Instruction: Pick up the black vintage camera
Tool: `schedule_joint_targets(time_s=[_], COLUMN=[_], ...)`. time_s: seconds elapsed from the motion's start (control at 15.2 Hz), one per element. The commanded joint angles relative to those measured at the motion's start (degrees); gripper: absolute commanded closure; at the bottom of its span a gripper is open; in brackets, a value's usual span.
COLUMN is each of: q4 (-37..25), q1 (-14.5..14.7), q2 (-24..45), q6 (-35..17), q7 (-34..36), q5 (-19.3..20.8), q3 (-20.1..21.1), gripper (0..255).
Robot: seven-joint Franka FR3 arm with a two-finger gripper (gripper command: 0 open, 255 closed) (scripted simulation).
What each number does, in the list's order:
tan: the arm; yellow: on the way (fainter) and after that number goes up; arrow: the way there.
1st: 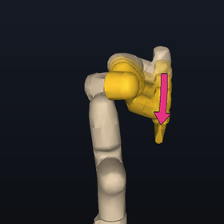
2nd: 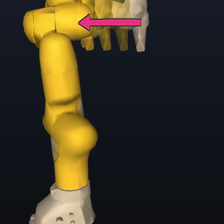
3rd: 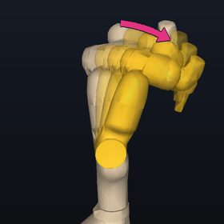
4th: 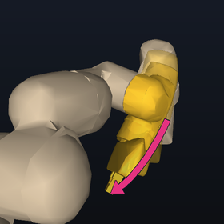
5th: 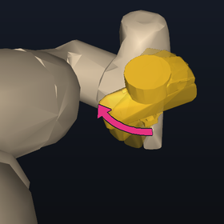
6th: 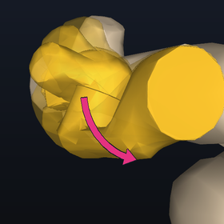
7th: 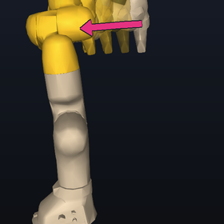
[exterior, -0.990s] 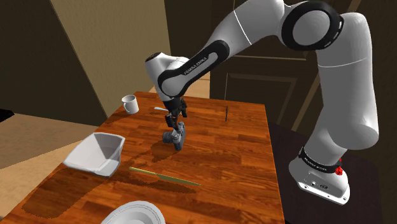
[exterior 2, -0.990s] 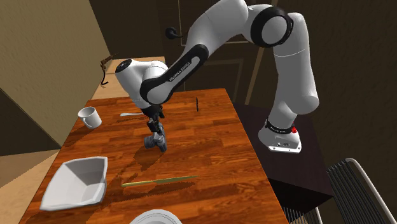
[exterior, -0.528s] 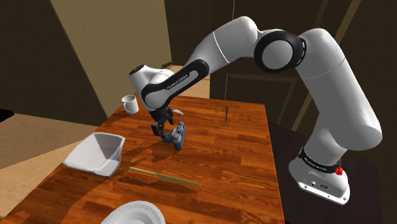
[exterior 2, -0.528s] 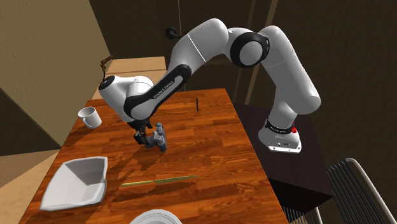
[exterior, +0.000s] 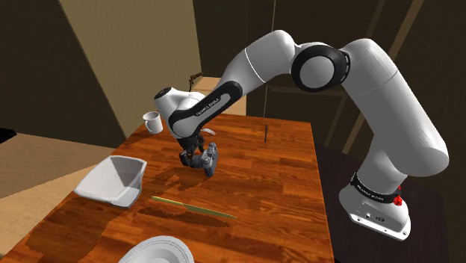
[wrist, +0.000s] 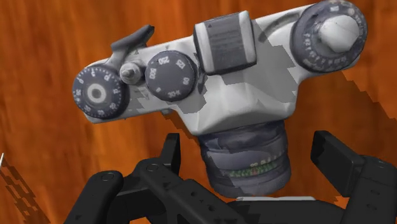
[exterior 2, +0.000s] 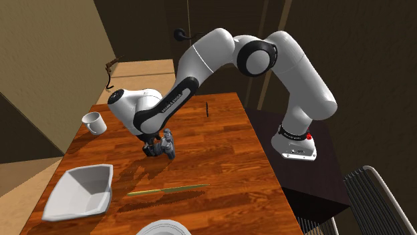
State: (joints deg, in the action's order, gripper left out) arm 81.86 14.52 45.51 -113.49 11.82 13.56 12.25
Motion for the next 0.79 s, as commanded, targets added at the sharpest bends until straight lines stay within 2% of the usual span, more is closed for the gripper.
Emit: schedule_joint_targets(time_s=[0.0, 0.73], q4=[-0.2, -0.2], q1=[0.0, -0.1], q2=[0.2, -0.7], q6=[-0.1, 0.8], q7=[0.0, -0.1], q5=[0.0, -0.1], q3=[0.0, 0.1], gripper=[255, 255])
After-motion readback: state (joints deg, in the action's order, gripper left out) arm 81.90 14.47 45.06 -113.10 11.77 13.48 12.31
